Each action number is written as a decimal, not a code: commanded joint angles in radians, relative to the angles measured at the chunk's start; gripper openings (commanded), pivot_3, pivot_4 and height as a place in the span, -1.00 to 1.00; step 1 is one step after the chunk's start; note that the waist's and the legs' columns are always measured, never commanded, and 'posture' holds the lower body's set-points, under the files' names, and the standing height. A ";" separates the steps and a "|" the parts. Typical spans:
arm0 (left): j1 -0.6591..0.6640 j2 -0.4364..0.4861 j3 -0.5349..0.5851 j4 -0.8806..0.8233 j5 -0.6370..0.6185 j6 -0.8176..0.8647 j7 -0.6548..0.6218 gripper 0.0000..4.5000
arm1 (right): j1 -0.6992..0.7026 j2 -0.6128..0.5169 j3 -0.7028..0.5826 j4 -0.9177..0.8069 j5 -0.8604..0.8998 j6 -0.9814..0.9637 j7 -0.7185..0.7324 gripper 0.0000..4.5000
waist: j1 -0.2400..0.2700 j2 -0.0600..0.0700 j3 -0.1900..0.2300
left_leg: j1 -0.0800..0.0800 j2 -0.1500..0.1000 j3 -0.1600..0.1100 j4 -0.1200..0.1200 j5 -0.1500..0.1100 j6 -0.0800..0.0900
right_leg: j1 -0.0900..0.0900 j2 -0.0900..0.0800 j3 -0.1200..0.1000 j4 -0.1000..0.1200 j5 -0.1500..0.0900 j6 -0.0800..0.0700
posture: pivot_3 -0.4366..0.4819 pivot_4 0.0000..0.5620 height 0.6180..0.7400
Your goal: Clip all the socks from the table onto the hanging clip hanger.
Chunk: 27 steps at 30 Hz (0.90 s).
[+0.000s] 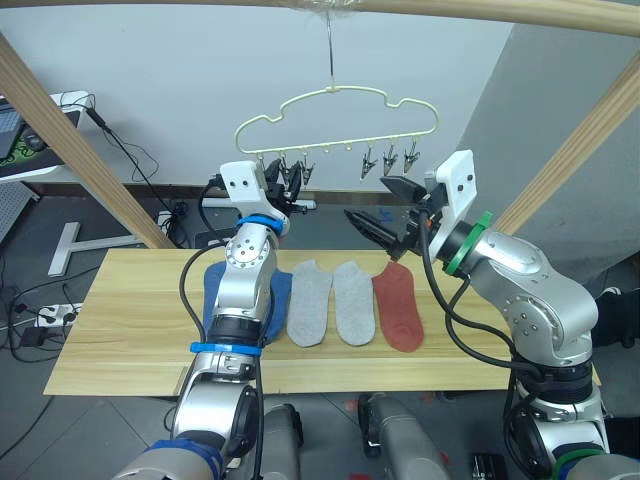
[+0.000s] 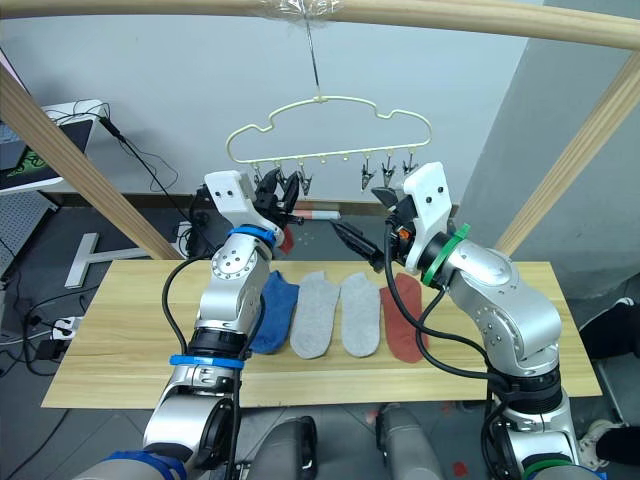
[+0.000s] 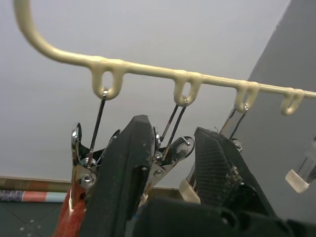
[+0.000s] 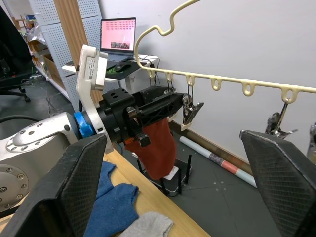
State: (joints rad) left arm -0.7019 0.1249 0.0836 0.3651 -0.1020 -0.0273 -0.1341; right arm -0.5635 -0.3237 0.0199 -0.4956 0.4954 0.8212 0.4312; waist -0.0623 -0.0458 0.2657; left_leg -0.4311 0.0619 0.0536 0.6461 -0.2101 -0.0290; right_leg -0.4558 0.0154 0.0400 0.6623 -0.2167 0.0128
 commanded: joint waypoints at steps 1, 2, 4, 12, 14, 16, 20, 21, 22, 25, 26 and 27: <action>-0.016 0.005 -0.005 -0.015 0.016 -0.029 0.003 -0.19 | -0.018 -0.005 -0.027 -0.019 0.019 -0.010 -0.006 1.00 | 0.000 0.000 0.000 | 0.000 0.000 0.000 0.000 0.000 0.000 | 0.000 0.000 0.000 0.000 0.000 0.000 | -0.34 -0.09 1.00; -0.015 0.005 -0.005 -0.014 0.020 -0.030 0.005 -0.19 | -0.017 -0.004 -0.028 -0.019 0.019 -0.009 -0.006 1.00 | 0.000 0.000 0.000 | 0.000 0.000 0.000 0.000 0.000 0.000 | 0.000 0.000 0.000 0.000 0.000 0.000 | -0.34 -0.09 1.00; -0.015 0.006 -0.006 -0.012 0.025 -0.030 0.008 -0.19 | -0.017 -0.004 -0.029 -0.018 0.020 -0.009 -0.007 1.00 | 0.000 0.000 0.000 | 0.000 0.000 0.000 0.000 0.000 0.000 | 0.000 0.000 0.000 0.000 0.000 0.000 | -0.34 -0.09 1.00; -0.010 0.007 -0.013 -0.015 0.042 -0.032 0.013 -0.19 | -0.018 -0.004 -0.030 -0.021 0.023 -0.006 -0.011 1.00 | 0.000 0.000 0.000 | 0.000 0.000 0.000 0.000 0.000 0.000 | 0.000 0.000 0.000 0.000 0.000 0.000 | -0.35 -0.08 1.00; -0.009 0.009 -0.016 -0.015 0.049 -0.031 0.015 -0.19 | -0.017 -0.005 -0.031 -0.022 0.024 -0.005 -0.013 1.00 | 0.000 0.000 0.000 | 0.000 0.000 0.000 0.000 0.000 0.000 | 0.000 0.000 0.000 0.000 0.000 0.000 | -0.35 -0.08 1.00; -0.013 0.011 -0.016 -0.006 0.054 -0.033 0.018 -0.19 | -0.019 -0.005 -0.031 -0.017 0.024 -0.007 -0.013 1.00 | 0.000 0.000 0.000 | 0.000 0.000 0.000 0.000 0.000 0.000 | 0.000 0.000 0.000 0.000 0.000 0.000 | -0.35 -0.08 1.00; -0.015 0.011 -0.014 -0.002 0.057 -0.034 0.018 -0.19 | -0.020 -0.006 -0.032 -0.016 0.025 -0.008 -0.016 1.00 | 0.000 0.000 0.000 | 0.000 0.000 0.000 0.000 0.000 0.000 | 0.000 0.000 0.000 0.000 0.000 0.000 | -0.35 -0.08 1.00; -0.016 0.010 -0.013 -0.002 0.057 -0.034 0.018 -0.19 | -0.021 -0.006 -0.032 -0.015 0.025 -0.008 -0.017 1.00 | 0.000 0.000 0.000 | 0.000 0.000 0.000 0.000 0.000 0.000 | 0.000 0.000 0.000 0.000 0.000 0.000 | -0.35 -0.08 1.00; -0.015 0.010 -0.014 -0.002 0.059 -0.034 0.019 -0.19 | -0.021 -0.006 -0.033 -0.016 0.026 -0.008 -0.017 1.00 | 0.000 0.000 0.000 | 0.000 0.000 0.000 0.000 0.000 0.000 | 0.000 0.000 0.000 0.000 0.000 0.000 | -0.35 -0.07 1.00; -0.015 0.010 -0.015 0.001 0.062 -0.034 0.020 -0.19 | -0.020 -0.006 -0.033 -0.017 0.026 -0.008 -0.018 1.00 | 0.000 0.000 0.000 | 0.000 0.000 0.000 0.000 0.000 0.000 | 0.000 0.000 0.000 0.000 0.000 0.000 | -0.35 -0.07 1.00; -0.015 0.010 -0.016 0.001 0.064 -0.034 0.021 -0.19 | -0.020 -0.006 -0.034 -0.018 0.027 -0.008 -0.019 1.00 | 0.000 0.000 0.000 | 0.000 0.000 0.000 0.000 0.000 0.000 | 0.000 0.000 0.000 0.000 0.000 0.000 | -0.35 -0.07 1.00; -0.015 0.011 -0.017 0.002 0.067 -0.034 0.021 -0.19 | -0.020 -0.007 -0.034 -0.018 0.027 -0.009 -0.020 1.00 | 0.000 0.000 0.000 | 0.000 0.000 0.000 0.000 0.000 0.000 | 0.000 0.000 0.000 0.000 0.000 0.000 | -0.35 -0.07 1.00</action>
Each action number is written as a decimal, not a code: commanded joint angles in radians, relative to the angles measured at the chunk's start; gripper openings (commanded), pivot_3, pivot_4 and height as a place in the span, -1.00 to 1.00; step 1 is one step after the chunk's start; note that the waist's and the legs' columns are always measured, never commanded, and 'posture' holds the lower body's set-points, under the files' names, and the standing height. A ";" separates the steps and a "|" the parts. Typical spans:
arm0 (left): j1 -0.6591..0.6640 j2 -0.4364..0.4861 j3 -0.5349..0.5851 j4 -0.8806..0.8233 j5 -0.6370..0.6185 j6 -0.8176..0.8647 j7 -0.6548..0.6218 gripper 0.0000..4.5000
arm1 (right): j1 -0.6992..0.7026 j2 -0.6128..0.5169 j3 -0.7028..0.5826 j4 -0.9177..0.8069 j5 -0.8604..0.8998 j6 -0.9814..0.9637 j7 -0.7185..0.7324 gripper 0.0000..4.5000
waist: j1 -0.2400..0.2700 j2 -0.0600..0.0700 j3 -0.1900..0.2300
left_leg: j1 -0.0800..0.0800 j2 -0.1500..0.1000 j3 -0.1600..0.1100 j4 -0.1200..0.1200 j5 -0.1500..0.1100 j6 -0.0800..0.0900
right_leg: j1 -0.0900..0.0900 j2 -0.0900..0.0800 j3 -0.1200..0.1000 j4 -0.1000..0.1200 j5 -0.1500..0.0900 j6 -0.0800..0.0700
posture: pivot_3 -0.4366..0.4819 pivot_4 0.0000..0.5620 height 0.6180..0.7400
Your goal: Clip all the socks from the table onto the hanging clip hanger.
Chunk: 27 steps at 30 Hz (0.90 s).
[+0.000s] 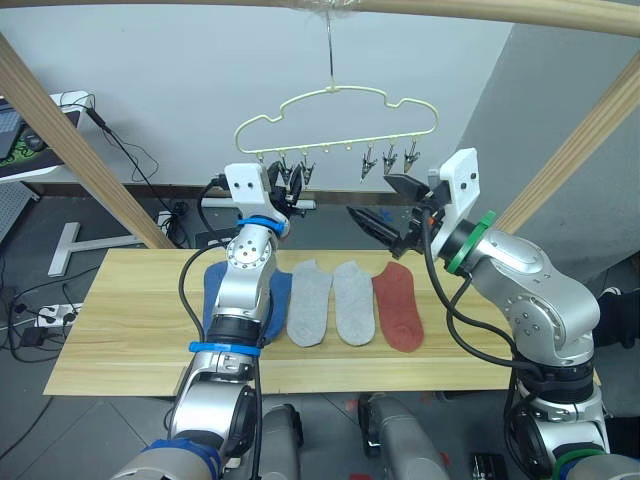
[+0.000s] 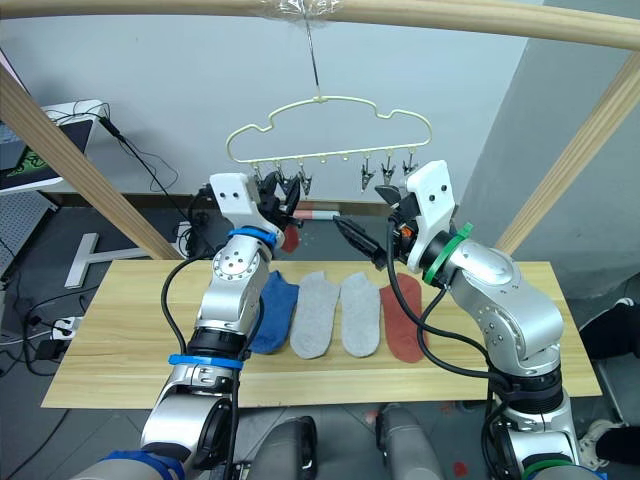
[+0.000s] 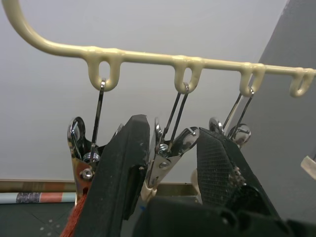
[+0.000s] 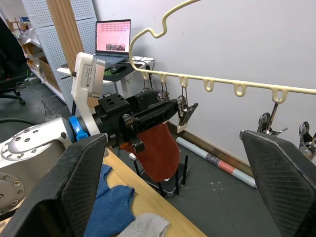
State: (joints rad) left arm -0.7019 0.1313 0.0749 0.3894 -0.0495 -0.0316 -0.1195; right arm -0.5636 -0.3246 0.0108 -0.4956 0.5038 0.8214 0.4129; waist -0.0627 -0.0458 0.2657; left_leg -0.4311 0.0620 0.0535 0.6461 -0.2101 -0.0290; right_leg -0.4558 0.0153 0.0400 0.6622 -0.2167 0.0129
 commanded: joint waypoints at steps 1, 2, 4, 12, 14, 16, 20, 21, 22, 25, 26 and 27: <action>-0.016 0.006 -0.009 -0.021 0.016 -0.030 0.007 -0.19 | -0.021 -0.006 -0.024 -0.017 0.018 -0.009 -0.002 1.00 | 0.000 0.000 0.000 | 0.000 0.000 0.000 0.000 0.000 0.000 | 0.000 0.000 0.000 0.000 0.000 0.000 | -0.35 -0.07 1.00; -0.016 0.006 -0.009 -0.020 0.018 -0.030 0.007 -0.19 | -0.021 -0.006 -0.024 -0.017 0.018 -0.009 -0.002 1.00 | 0.000 0.000 0.000 | 0.000 0.000 0.000 0.000 0.000 0.000 | 0.000 0.000 0.000 0.000 0.000 0.000 | -0.36 -0.07 1.00; -0.017 0.005 -0.008 -0.021 0.017 -0.030 0.007 -0.19 | -0.022 -0.005 -0.025 -0.017 0.019 -0.008 -0.005 1.00 | 0.000 0.000 0.000 | 0.000 0.000 0.000 0.000 0.000 0.000 | 0.000 0.000 0.000 0.000 0.000 0.000 | -0.36 -0.07 1.00; -0.017 0.006 -0.008 -0.022 0.023 -0.036 0.005 -0.19 | -0.021 -0.005 -0.025 -0.021 0.021 -0.005 -0.007 1.00 | 0.000 0.000 0.000 | 0.000 0.000 0.000 0.000 0.000 0.000 | 0.000 0.000 0.000 0.000 0.000 0.000 | -0.36 -0.06 1.00; -0.015 0.006 -0.008 -0.024 0.024 -0.036 0.005 -0.19 | -0.021 -0.006 -0.025 -0.022 0.022 -0.004 -0.007 1.00 | 0.000 0.000 0.000 | 0.000 0.000 0.000 0.000 0.000 0.000 | 0.000 0.000 0.000 0.000 0.000 0.000 | -0.36 -0.06 1.00; -0.015 0.006 -0.008 -0.024 0.024 -0.036 0.005 -0.19 | -0.022 -0.006 -0.025 -0.023 0.023 -0.003 -0.007 1.00 | 0.000 0.000 0.000 | 0.000 0.000 0.000 0.000 0.000 0.000 | 0.000 0.000 0.000 0.000 0.000 0.000 | -0.36 -0.06 1.00; -0.012 0.001 -0.008 -0.030 0.009 -0.051 -0.016 -0.35 | -0.023 -0.006 -0.027 -0.022 0.026 -0.001 -0.009 1.00 | 0.000 0.000 0.000 | 0.000 0.000 0.000 0.000 0.000 0.000 | 0.000 0.000 0.000 0.000 0.000 0.000 | -0.36 -0.06 1.00; -0.010 -0.001 -0.007 -0.030 0.007 -0.049 -0.017 -0.45 | -0.023 -0.006 -0.028 -0.023 0.027 0.000 -0.010 1.00 | 0.000 0.000 0.000 | 0.000 0.000 0.000 0.000 0.000 0.000 | 0.000 0.000 0.000 0.000 0.000 0.000 | -0.36 -0.06 1.00; -0.008 -0.002 -0.007 -0.032 0.006 -0.048 -0.017 -0.58 | -0.022 -0.007 -0.027 -0.024 0.029 0.001 -0.010 1.00 | 0.000 0.000 0.000 | 0.000 0.000 0.000 0.000 0.000 0.000 | 0.000 0.000 0.000 0.000 0.000 0.000 | -0.36 -0.06 1.00; -0.005 -0.002 -0.006 -0.035 0.006 -0.044 -0.013 -0.87 | -0.022 -0.008 -0.026 -0.027 0.034 0.004 -0.010 1.00 | -0.001 0.000 0.000 | 0.000 0.000 0.000 0.000 0.000 0.000 | 0.000 0.000 0.000 0.000 0.000 0.000 | -0.36 -0.06 1.00; -0.004 -0.002 -0.004 -0.036 0.005 -0.043 -0.013 -0.95 | -0.022 -0.008 -0.025 -0.027 0.035 0.004 -0.010 1.00 | -0.001 0.000 0.000 | 0.000 0.000 0.000 0.000 0.000 0.000 | 0.000 0.000 0.000 0.000 0.000 0.000 | -0.36 -0.06 1.00; -0.002 -0.001 -0.003 -0.039 0.002 -0.041 -0.015 -0.99 | -0.023 -0.007 -0.023 -0.027 0.036 0.003 -0.011 1.00 | -0.001 0.000 0.000 | 0.000 0.000 0.000 0.000 0.000 0.000 | 0.000 0.000 0.000 0.000 0.000 0.000 | -0.36 -0.06 1.00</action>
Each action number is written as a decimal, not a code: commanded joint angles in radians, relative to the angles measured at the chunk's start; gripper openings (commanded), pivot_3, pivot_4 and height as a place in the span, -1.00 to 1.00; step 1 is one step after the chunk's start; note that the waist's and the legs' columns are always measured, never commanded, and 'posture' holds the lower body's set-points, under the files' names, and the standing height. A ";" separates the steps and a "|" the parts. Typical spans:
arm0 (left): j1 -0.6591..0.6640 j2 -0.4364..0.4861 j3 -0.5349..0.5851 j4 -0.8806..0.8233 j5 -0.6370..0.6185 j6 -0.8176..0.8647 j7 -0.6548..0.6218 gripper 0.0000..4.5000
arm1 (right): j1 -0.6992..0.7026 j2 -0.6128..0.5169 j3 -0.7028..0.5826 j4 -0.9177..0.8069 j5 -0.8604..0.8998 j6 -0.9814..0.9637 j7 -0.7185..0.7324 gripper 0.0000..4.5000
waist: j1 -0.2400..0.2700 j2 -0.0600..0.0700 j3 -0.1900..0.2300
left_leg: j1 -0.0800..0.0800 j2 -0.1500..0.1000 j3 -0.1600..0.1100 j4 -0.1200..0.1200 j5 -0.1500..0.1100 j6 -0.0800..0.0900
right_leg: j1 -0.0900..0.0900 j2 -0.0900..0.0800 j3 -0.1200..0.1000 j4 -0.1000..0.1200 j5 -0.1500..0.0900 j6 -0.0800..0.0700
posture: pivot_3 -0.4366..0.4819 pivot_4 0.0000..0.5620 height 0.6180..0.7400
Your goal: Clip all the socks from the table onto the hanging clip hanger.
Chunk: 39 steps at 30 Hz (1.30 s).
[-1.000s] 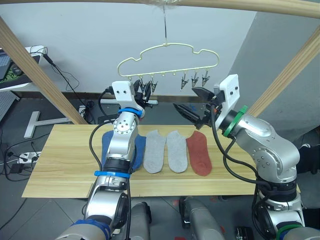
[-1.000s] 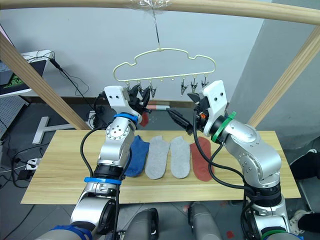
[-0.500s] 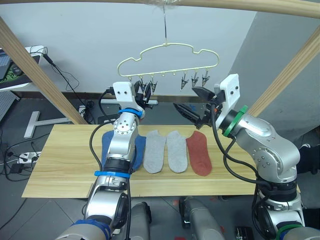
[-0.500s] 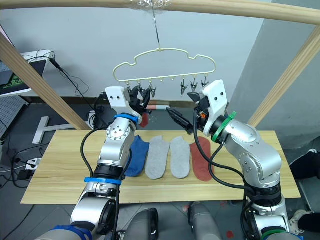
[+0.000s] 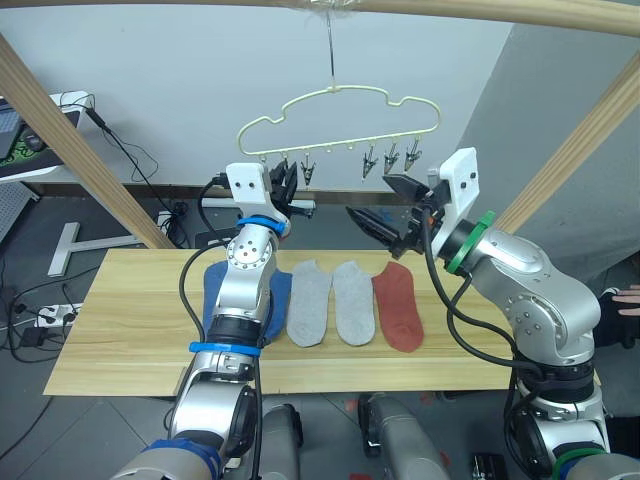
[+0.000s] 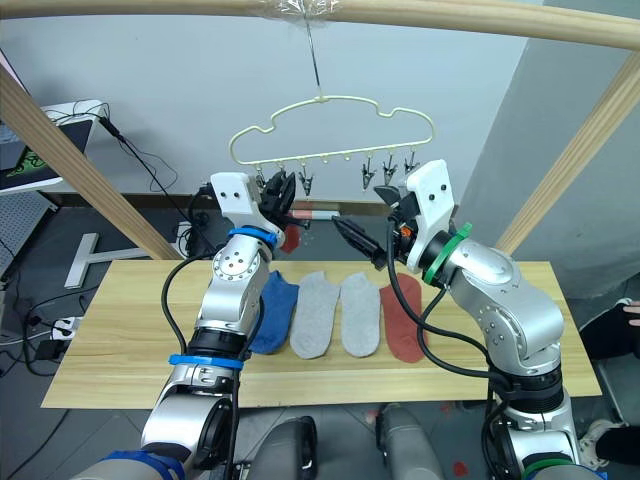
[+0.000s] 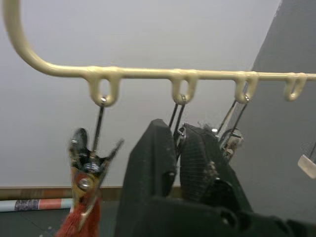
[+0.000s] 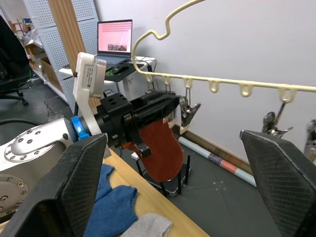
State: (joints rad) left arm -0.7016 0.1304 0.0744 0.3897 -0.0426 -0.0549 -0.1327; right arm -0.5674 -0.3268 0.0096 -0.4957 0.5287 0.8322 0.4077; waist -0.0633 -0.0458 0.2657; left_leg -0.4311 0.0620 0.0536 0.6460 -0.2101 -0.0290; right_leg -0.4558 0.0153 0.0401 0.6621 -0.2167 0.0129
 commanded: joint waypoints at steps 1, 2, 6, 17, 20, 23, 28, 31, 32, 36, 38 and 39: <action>0.000 0.002 0.002 -0.046 -0.011 -0.011 -0.006 -0.99 | -0.019 -0.002 -0.018 -0.028 0.013 -0.009 -0.008 1.00 | 0.000 0.000 0.000 | 0.000 0.000 0.000 0.000 0.000 0.000 | 0.000 0.000 0.000 0.000 0.000 0.000 | -0.36 -0.06 1.00; 0.001 0.003 0.005 -0.050 -0.016 -0.006 -0.008 -0.99 | -0.020 0.000 -0.016 -0.028 0.015 -0.010 -0.009 1.00 | 0.000 0.000 0.000 | 0.000 0.000 0.000 0.000 0.000 0.000 | 0.000 0.000 0.000 0.000 0.000 0.000 | -0.36 -0.06 1.00; 0.008 0.004 0.036 -0.093 -0.122 0.083 -0.084 -0.99 | 0.038 -0.004 0.022 -0.029 -0.008 -0.008 -0.015 1.00 | 0.000 0.000 0.000 | 0.000 0.000 0.000 0.000 0.000 0.000 | 0.000 0.000 0.000 0.000 0.000 0.000 | -0.32 -0.07 1.00; 0.060 0.080 0.167 -0.284 -0.480 0.529 -0.227 -0.99 | 0.263 -0.066 0.199 0.278 -0.323 -0.158 -0.103 1.00 | -0.012 0.000 0.000 | 0.002 0.000 0.001 0.000 0.000 0.000 | 0.000 0.000 0.001 0.001 0.000 0.000 | -0.25 -0.09 1.00; 0.090 0.120 0.165 -0.305 -0.463 0.543 -0.238 -0.99 | 0.240 -0.010 0.224 0.470 -0.387 -0.257 -0.121 1.00 | -0.023 -0.001 -0.001 | 0.005 0.001 0.001 0.000 0.000 0.000 | 0.002 0.001 0.001 0.002 0.000 0.000 | -0.23 -0.09 1.00; 0.103 0.123 0.149 -0.328 -0.458 0.543 -0.241 -0.99 | 0.192 0.084 0.177 0.645 -0.385 -0.334 -0.143 1.00 | -0.024 -0.001 -0.001 | 0.008 0.001 0.001 -0.001 0.000 0.000 | 0.004 0.002 0.001 0.002 0.000 0.000 | -0.20 -0.08 1.00; 0.117 0.104 0.125 -0.352 -0.453 0.543 -0.229 -0.99 | 0.122 0.140 0.143 0.867 -0.405 -0.369 -0.139 1.00 | -0.019 -0.001 -0.001 | 0.007 0.000 0.003 -0.001 0.000 0.000 | 0.005 0.001 0.002 0.001 0.000 0.000 | -0.18 -0.06 1.00; 0.120 0.106 0.121 -0.362 -0.456 0.546 -0.225 -1.00 | 0.107 0.140 0.154 0.932 -0.427 -0.408 -0.123 0.84 | -0.017 -0.001 -0.001 | 0.007 0.000 0.003 -0.001 0.000 0.000 | 0.005 0.000 0.003 0.000 0.000 0.000 | -0.17 -0.06 1.00; 0.123 0.109 0.124 -0.365 -0.457 0.547 -0.225 -1.00 | 0.110 0.136 0.159 0.957 -0.437 -0.412 -0.116 0.72 | -0.017 -0.001 -0.001 | 0.007 0.000 0.003 -0.001 0.000 0.000 | 0.005 0.000 0.003 0.000 0.000 0.000 | -0.17 -0.05 1.00; 0.127 0.124 0.141 -0.372 -0.466 0.559 -0.227 -1.00 | 0.143 0.111 0.159 0.947 -0.450 -0.415 -0.077 0.10 | -0.017 -0.001 -0.001 | 0.009 0.000 0.002 -0.001 0.000 0.000 | 0.006 0.001 0.003 0.001 0.000 0.000 | -0.15 -0.04 1.00; 0.131 0.130 0.149 -0.377 -0.477 0.568 -0.229 -1.00 | 0.172 0.084 0.157 0.897 -0.452 -0.413 -0.056 -0.21 | -0.016 -0.001 -0.001 | 0.010 0.001 0.002 -0.002 0.000 0.000 | 0.007 0.001 0.003 0.001 0.000 0.000 | -0.14 -0.04 1.00; 0.132 0.131 0.151 -0.377 -0.482 0.572 -0.229 -1.00 | 0.182 0.072 0.158 0.881 -0.456 -0.414 -0.046 -0.40 | -0.016 -0.001 -0.001 | 0.010 0.001 0.002 -0.002 0.000 0.000 | 0.007 0.001 0.003 0.001 0.000 0.000 | -0.14 -0.04 1.00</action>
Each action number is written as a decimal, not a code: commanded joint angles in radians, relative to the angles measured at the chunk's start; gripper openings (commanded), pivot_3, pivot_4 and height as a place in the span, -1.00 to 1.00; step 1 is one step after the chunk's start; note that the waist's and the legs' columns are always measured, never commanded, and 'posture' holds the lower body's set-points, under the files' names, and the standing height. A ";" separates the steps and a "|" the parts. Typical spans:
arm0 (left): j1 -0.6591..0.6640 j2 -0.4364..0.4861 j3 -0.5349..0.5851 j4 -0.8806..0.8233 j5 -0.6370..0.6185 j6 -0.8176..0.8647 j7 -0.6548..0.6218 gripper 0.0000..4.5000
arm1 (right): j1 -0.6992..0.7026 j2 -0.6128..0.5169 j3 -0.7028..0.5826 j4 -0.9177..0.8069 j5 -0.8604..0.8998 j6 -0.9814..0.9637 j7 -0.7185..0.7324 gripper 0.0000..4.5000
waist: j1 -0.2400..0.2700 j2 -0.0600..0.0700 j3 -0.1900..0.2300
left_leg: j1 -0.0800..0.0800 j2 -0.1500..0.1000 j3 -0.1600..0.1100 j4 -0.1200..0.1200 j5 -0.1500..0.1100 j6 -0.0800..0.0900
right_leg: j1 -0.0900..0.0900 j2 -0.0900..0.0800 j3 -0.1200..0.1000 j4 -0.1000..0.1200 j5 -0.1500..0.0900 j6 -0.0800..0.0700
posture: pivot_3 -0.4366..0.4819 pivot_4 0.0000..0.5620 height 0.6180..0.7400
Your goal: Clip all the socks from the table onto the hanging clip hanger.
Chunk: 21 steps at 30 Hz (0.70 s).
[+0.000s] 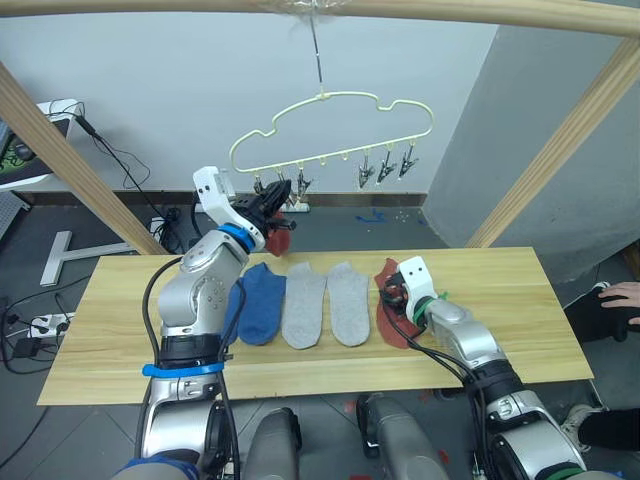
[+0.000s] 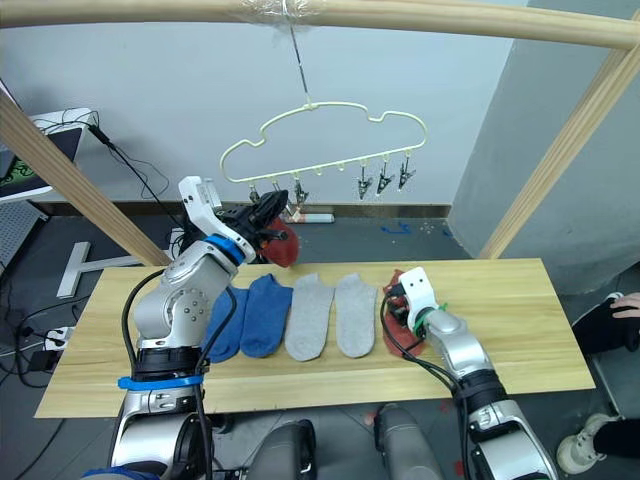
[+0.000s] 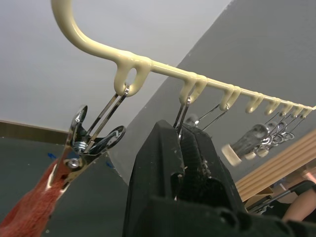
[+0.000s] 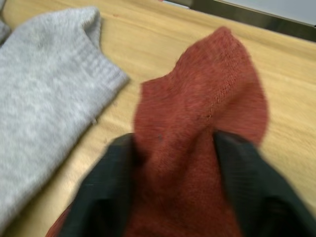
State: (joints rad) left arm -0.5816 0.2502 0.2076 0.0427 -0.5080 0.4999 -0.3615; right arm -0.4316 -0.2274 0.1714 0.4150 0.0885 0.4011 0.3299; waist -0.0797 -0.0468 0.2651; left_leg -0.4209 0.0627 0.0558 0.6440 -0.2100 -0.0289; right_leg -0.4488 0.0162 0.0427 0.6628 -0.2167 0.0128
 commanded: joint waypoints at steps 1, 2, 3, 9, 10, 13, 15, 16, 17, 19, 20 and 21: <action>0.014 0.012 0.020 -0.034 -0.027 0.031 -0.003 -1.00 | 0.061 -0.045 0.000 -0.058 -0.020 0.015 0.045 -0.54 | 0.000 0.000 0.000 | 0.000 0.000 0.000 0.000 0.000 0.000 | 0.000 0.000 0.000 0.000 0.000 0.000 | -0.14 -0.04 1.00; 0.014 0.008 0.030 -0.038 -0.054 0.059 -0.005 -1.00 | 0.075 -0.067 0.008 -0.093 -0.027 0.003 0.066 -0.70 | 0.001 0.000 0.000 | 0.001 0.000 0.000 0.000 0.000 0.000 | 0.001 0.000 0.000 0.000 0.000 0.000 | -0.14 -0.04 1.00; 0.014 0.006 0.040 -0.044 -0.094 0.106 -0.011 -1.00 | 0.090 -0.094 0.023 -0.139 -0.038 -0.021 0.094 -0.87 | 0.001 0.000 0.000 | 0.001 0.000 0.000 0.000 0.000 0.000 | 0.001 0.000 0.000 0.000 0.000 0.000 | -0.14 -0.04 1.00; -0.001 0.006 0.122 -0.051 -0.286 0.319 0.016 -1.00 | 0.111 -0.230 0.140 -0.342 -0.159 -0.232 0.234 -0.98 | -0.004 0.001 0.001 | 0.003 -0.001 0.001 0.000 0.000 0.000 | 0.002 0.000 0.001 0.000 0.000 0.000 | -0.15 -0.04 1.00; -0.011 0.003 0.160 -0.041 -0.346 0.374 0.046 -1.00 | 0.090 -0.259 0.180 -0.404 -0.207 -0.304 0.258 -0.98 | -0.006 0.001 0.001 | 0.003 -0.001 0.001 0.000 0.000 0.000 | 0.002 0.000 0.001 0.000 0.000 0.000 | -0.18 -0.04 1.00; -0.028 -0.003 0.227 -0.038 -0.446 0.451 0.114 -1.00 | 0.038 -0.240 0.220 -0.496 -0.226 -0.363 0.285 -0.98 | -0.010 0.000 0.001 | 0.004 0.000 0.000 0.000 0.000 0.000 | 0.002 0.001 0.001 0.000 0.000 0.000 | -0.18 -0.04 1.00; -0.038 -0.008 0.258 -0.035 -0.492 0.474 0.152 -1.00 | 0.007 -0.202 0.227 -0.504 -0.232 -0.363 0.280 -0.98 | -0.008 0.000 0.001 | 0.005 0.001 -0.001 -0.001 0.000 0.000 | 0.002 0.002 0.000 0.000 0.000 0.000 | -0.17 -0.05 1.00; -0.039 -0.011 0.267 -0.035 -0.508 0.481 0.169 -1.00 | -0.013 -0.170 0.225 -0.500 -0.235 -0.350 0.265 -0.98 | -0.005 0.000 0.001 | 0.005 0.001 -0.002 -0.001 0.000 0.000 | 0.002 0.002 -0.001 0.001 0.000 0.000 | -0.17 -0.05 1.00; -0.036 -0.013 0.269 -0.042 -0.524 0.491 0.177 -1.00 | -0.037 -0.137 0.225 -0.494 -0.236 -0.340 0.253 -0.98 | -0.003 0.000 0.001 | 0.004 0.001 -0.003 -0.001 0.000 0.000 | 0.002 0.002 -0.001 0.000 0.000 0.000 | -0.17 -0.05 1.00; -0.028 -0.014 0.263 -0.060 -0.547 0.502 0.189 -1.00 | -0.068 -0.090 0.223 -0.488 -0.240 -0.321 0.239 -0.98 | 0.000 0.000 0.001 | 0.004 0.001 -0.002 -0.001 0.000 0.000 | 0.002 0.001 -0.001 0.000 0.000 0.000 | -0.17 -0.05 1.00; -0.025 -0.014 0.260 -0.066 -0.555 0.504 0.196 -1.00 | -0.076 -0.076 0.221 -0.486 -0.242 -0.313 0.236 -0.98 | 0.001 0.000 0.001 | 0.004 0.000 -0.002 -0.001 0.000 0.000 | 0.002 0.000 0.000 -0.001 0.000 0.000 | -0.17 -0.05 1.00; -0.025 -0.012 0.258 -0.066 -0.560 0.504 0.201 -1.00 | -0.082 -0.067 0.219 -0.482 -0.244 -0.308 0.234 -0.98 | 0.002 0.000 0.001 | 0.003 0.000 -0.001 -0.001 0.000 0.000 | 0.002 -0.001 0.000 -0.001 0.000 0.000 | -0.16 -0.06 1.00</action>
State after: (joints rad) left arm -0.6152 0.2363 0.4643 -0.0013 -1.0511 0.9955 -0.1795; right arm -0.5047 -0.2993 0.4059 -0.0489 -0.1468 0.0875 0.5761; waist -0.0777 -0.0469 0.2662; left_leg -0.4178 0.0621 0.0547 0.6432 -0.2101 -0.0293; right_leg -0.4462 0.0142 0.0434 0.6608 -0.2170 0.0129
